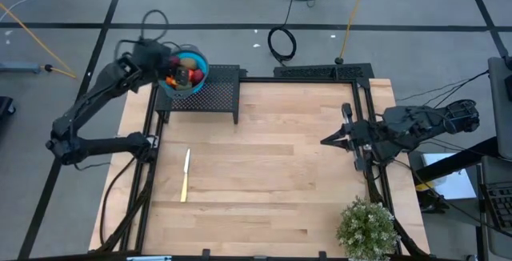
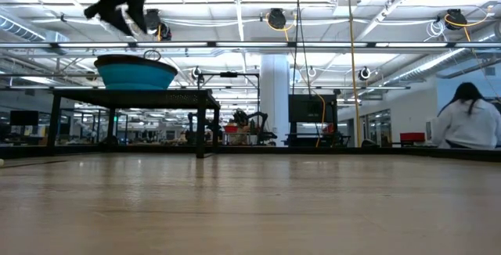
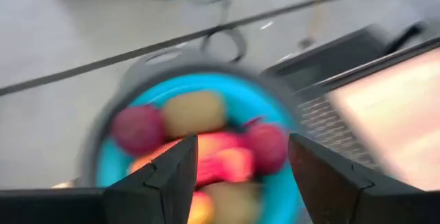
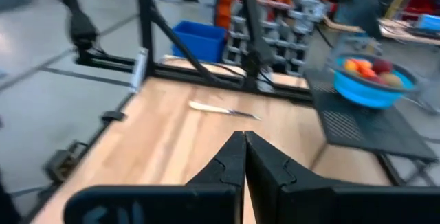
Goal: Pick & Place Fruit
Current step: Put the yellow table knife on the shelf
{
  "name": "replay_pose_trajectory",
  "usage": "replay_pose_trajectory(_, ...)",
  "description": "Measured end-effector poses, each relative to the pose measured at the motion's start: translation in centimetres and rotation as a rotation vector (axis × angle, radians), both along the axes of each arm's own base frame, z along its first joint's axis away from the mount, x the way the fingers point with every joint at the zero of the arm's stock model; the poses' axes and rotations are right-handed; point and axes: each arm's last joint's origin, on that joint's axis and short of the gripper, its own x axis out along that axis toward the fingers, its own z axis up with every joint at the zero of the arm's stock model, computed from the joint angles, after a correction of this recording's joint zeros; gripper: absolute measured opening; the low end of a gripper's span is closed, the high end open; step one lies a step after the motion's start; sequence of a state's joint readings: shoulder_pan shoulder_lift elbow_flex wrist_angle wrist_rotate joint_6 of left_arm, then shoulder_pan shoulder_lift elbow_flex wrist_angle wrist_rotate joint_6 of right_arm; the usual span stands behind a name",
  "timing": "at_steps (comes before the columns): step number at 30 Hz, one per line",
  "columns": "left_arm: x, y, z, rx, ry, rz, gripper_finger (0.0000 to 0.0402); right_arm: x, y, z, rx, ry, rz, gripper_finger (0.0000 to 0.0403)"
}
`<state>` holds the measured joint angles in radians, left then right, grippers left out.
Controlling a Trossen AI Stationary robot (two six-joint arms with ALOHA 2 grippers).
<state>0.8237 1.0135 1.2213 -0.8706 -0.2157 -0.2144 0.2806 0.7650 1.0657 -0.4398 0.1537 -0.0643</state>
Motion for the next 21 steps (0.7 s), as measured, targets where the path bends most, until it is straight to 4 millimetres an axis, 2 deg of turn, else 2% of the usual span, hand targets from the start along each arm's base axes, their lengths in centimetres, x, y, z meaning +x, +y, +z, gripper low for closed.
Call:
replay_pose_trajectory(4, -0.4, -2.0, 2.5, 0.014, -0.158, -0.078, 0.0212, 0.0, -0.2, -0.1, -0.018, 0.007, -0.06, 0.0)
replay_pose_trajectory(7, -0.7, -3.6, 3.6, 0.016, -0.242, -0.121, 0.0197, 0.0, -0.2, 0.0, -0.038, -0.006, -0.052, 0.0)
replay_pose_trajectory(14, -1.0, -7.0, 4.5, -0.023, -0.374, -0.236, 0.0153, -0.4, -0.1, -0.4, -0.062, 0.036, 0.014, 0.0)
replay_pose_trajectory(21, -0.1, -9.0, 4.6, -0.051, -0.408, -0.303, 0.0111, -2.3, -0.6, -0.2, -0.054, 0.028, 0.035, 0.0)
